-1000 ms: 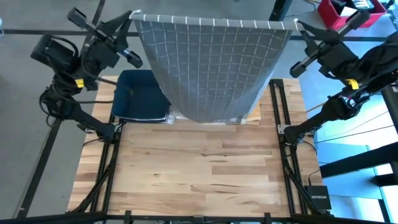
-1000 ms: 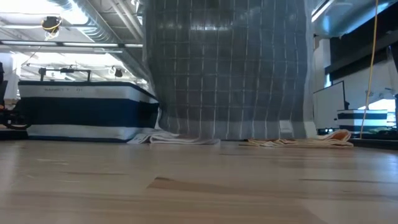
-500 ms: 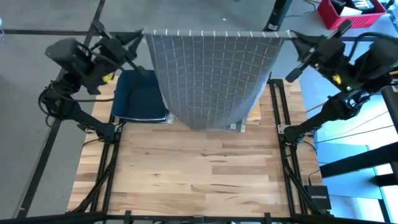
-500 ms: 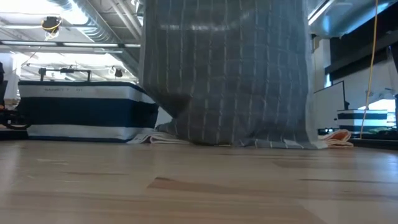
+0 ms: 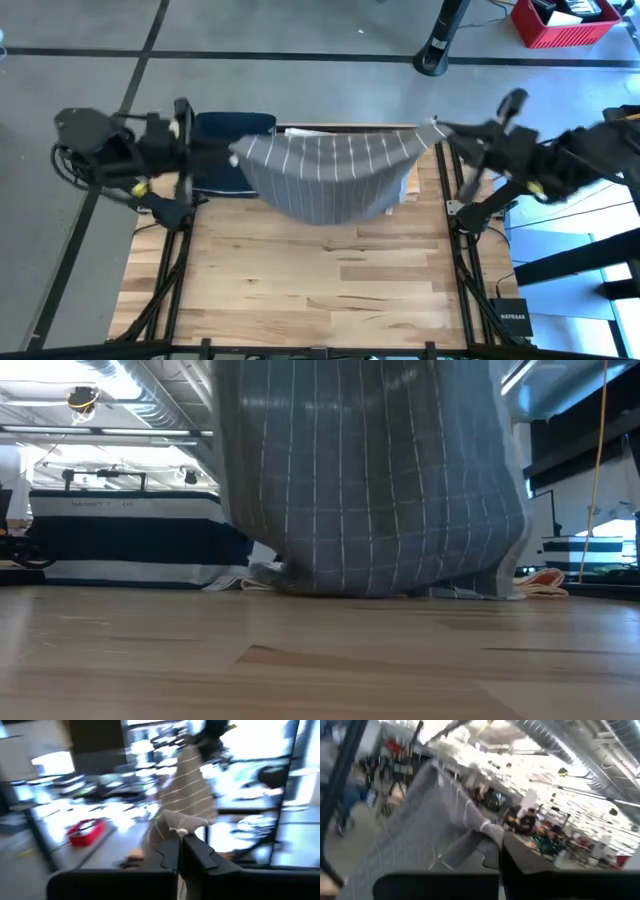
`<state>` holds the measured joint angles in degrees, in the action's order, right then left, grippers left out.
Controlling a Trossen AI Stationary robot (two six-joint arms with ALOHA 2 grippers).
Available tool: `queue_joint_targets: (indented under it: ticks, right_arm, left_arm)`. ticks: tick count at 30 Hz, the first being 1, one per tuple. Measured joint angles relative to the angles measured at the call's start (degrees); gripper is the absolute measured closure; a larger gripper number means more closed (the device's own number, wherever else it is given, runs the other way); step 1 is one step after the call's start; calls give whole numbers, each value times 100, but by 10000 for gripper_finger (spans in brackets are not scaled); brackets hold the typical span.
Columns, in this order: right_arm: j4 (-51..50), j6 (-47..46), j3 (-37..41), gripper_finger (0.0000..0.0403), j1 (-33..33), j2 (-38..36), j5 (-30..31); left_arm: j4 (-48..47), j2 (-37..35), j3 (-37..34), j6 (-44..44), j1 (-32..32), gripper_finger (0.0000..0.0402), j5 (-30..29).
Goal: Fold towel
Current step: Fold the gray towel
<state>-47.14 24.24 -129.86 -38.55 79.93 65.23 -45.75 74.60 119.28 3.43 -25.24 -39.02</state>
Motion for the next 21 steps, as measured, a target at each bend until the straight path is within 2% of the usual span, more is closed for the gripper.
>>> queue_joint_targets:
  ticks: [4, 8, 10, 14, 21]
  right_arm:
    - [997, 973, -4, 402, -949, 255, 837]
    - [2998, 3007, 2, 402, -1739, 711, 1548]
    - [3824, 3777, -72, 402, -1923, 925, 1428]
    - [4313, 4276, -519, 402, -2076, 1233, 1142]
    - [5669, 5064, -507, 402, -2065, 1177, 574]
  left_arm:
    - [579, 69, -4, 156, -735, 400, 97]
    - [1525, 148, -9, 882, -1415, 400, 102]
    - [2138, 188, -9, 1375, -1696, 400, 112]
    - [3261, 257, -9, 2417, -2038, 400, 106]
    - [4507, 273, -17, 3708, -2126, 400, -195]
